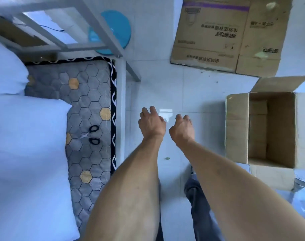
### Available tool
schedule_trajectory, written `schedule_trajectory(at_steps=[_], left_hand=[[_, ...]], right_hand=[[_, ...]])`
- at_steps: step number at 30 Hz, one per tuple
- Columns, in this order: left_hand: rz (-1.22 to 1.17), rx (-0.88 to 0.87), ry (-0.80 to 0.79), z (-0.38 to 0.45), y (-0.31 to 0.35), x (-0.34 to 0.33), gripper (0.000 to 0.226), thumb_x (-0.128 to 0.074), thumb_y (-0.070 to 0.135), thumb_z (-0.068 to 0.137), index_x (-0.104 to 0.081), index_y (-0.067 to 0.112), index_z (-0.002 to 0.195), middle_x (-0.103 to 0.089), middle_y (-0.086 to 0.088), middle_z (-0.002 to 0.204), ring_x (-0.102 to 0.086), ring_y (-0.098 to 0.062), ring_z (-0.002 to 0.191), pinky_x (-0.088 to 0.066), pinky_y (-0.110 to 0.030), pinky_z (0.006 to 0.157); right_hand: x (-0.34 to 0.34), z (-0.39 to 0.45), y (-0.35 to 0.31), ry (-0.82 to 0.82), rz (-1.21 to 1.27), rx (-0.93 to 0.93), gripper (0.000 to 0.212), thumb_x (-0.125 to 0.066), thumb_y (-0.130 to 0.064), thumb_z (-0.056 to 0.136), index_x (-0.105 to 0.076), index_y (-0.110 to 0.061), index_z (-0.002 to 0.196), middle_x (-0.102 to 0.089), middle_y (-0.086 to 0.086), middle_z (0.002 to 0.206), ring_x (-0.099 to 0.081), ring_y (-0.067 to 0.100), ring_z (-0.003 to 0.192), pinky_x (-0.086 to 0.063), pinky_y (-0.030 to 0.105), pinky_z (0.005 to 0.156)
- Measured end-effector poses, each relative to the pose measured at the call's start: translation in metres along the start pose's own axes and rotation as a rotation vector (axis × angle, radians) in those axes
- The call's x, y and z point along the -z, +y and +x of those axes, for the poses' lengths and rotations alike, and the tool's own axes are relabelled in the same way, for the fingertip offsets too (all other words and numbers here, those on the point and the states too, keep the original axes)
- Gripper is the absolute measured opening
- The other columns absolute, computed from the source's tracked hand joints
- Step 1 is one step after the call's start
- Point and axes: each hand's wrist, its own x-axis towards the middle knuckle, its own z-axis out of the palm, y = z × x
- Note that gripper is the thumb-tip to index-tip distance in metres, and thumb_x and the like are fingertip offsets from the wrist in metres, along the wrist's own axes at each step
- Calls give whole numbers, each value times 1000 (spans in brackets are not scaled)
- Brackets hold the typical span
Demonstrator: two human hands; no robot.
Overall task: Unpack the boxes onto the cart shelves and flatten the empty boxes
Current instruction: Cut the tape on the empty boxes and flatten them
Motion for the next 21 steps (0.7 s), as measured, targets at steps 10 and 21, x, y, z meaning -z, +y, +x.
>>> schedule_trajectory(at_steps=[10, 21], left_hand=[[-72, 290, 113, 40, -149, 2, 47, -60, 21, 89, -44, 9, 132, -39, -19, 144, -34, -34, 133, -33, -42, 104], [-429, 890, -154, 57, -235, 5, 73, -63, 30, 91, -20, 9, 147, -39, -36, 134, -50, -38, 109, -51, -47, 90]], right_hand=[[-74, 1, -127, 47, -60, 175, 44, -48, -5, 87, -45, -7, 131, -45, 15, 124, -44, 32, 114, -43, 39, 93], [-133, 3, -194, 29, -48, 271, 36, -45, 0, 86, -52, -5, 121, -53, 15, 114, -50, 33, 108, -42, 35, 78]])
